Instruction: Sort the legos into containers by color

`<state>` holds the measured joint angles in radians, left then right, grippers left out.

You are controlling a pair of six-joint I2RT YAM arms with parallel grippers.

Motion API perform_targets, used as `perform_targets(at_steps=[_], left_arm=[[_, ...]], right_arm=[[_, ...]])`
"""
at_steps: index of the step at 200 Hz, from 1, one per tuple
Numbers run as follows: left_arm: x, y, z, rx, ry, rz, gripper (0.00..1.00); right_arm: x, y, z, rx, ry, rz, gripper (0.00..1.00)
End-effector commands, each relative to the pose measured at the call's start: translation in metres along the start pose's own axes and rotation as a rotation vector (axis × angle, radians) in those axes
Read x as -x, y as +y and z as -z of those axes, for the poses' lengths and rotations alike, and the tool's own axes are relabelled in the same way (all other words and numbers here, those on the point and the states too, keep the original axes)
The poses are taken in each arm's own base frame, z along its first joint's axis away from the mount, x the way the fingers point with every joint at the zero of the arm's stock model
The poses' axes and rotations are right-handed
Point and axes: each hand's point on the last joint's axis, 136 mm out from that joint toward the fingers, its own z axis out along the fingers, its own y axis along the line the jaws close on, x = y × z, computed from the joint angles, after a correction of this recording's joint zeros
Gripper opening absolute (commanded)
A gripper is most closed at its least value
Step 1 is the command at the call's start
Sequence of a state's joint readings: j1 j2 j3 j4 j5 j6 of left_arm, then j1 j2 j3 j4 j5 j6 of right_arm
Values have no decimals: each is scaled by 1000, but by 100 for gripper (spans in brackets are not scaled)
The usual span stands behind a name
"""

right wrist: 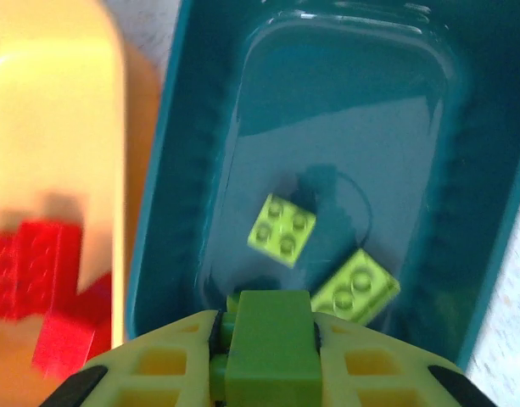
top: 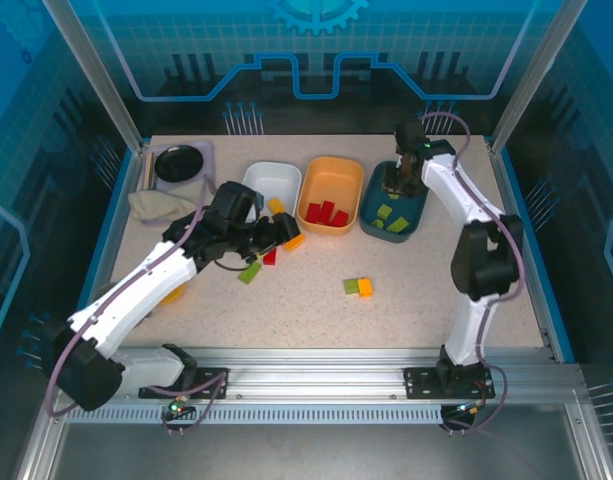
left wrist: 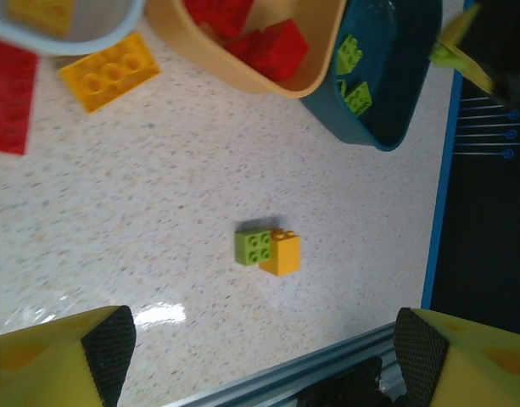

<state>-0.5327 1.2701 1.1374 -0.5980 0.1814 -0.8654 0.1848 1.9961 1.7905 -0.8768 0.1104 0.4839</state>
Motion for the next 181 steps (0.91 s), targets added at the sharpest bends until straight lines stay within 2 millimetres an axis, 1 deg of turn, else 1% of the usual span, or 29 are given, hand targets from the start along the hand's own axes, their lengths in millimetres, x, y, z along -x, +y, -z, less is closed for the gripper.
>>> perform_targets(at_steps=[1,21,27,29,31,34,45,60,68,75,88,100,106,111,112,114,133,140,146,148,153,157,159,161,169,181], left_arm=[[10,-32,-6,-70,-14,-47,83],[14,-39,-11,-68,-14,-57,84],[15,-40,-13,-66,-13,-59,84],[16,-41,-13,-67,-14,-60,84],[17,-41,-13,-66,-15,-60,84],[17,-42,-13,-66,-16,-61,84],[20,-43,-13,-62,-19,-62,84],[21,-43,-13,-54,-24,-61,84],[20,-41,-12,-46,-24,-60,84],[20,-40,-11,-40,-28,-62,84],[19,-35,-8,-19,-30,-64,84],[19,-30,-5,7,-34,-67,84],[18,-28,-3,16,-34,-71,84],[18,-26,-1,23,-35,-74,84],[18,-27,-1,23,-37,-76,84],[18,-26,0,26,-37,-77,84],[17,-19,4,62,-35,-79,84],[15,-15,4,78,-26,-75,84],[14,-13,3,85,-19,-71,84],[13,-13,3,88,-16,-69,84],[12,-11,2,93,-9,-63,84],[11,-9,1,99,-4,-56,84],[10,-8,0,100,0,-52,84],[9,-8,0,102,3,-49,84],[6,-4,-4,111,21,-31,84],[1,0,-11,130,52,5,82]], right_arm=[[13,8,-28,22,63,-69,18],[23,6,-56,0,98,-84,20],[25,5,-63,0,106,-90,21],[27,5,-62,1,102,-91,21],[25,4,-70,-5,115,-93,21],[24,3,-76,-8,126,-96,22],[24,0,-88,-6,151,-113,24],[22,-1,-97,5,175,-129,28],[22,-1,-98,9,177,-127,31],[23,1,-95,13,170,-120,35],[27,5,-85,19,145,-99,46],[34,11,-68,27,104,-68,56],[36,14,-58,27,85,-52,58],[35,16,-55,20,78,-39,59],[37,17,-49,25,66,-36,60],[39,18,-42,25,53,-33,60],[42,24,-7,19,-12,-6,59],[42,27,10,23,-43,3,57],[38,31,23,27,-68,13,57],[36,32,25,27,-69,17,56],[33,36,38,37,-94,27,56],[27,35,43,36,-99,34,55],[26,36,48,37,-112,37,55],[22,37,49,37,-111,43,55],[10,44,66,44,-139,69,55],[-17,46,80,25,-139,94,54]])
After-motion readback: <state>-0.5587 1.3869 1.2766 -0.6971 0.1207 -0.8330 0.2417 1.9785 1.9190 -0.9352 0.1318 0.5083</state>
